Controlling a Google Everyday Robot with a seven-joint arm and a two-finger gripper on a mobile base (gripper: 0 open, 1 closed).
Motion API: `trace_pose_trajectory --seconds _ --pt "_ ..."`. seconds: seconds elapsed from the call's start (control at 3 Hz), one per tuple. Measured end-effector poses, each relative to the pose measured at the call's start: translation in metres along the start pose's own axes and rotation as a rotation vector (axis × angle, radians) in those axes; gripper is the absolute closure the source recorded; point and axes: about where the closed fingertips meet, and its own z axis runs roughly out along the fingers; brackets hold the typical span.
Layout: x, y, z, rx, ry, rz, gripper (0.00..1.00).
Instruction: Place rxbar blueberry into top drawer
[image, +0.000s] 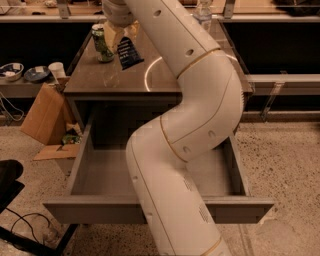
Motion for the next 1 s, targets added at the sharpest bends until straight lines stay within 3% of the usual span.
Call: trace_pose_trajectory --seconds 0.33,0.67,1.0 --pt "0.004 0.027 0.004 -0.112 0.009 0.025 1.0" --pt "0.016 0.05 0.018 -0.219 0.037 0.093 1.0" --pt "0.04 0.07 0.041 -0.316 0.082 0.201 1.0"
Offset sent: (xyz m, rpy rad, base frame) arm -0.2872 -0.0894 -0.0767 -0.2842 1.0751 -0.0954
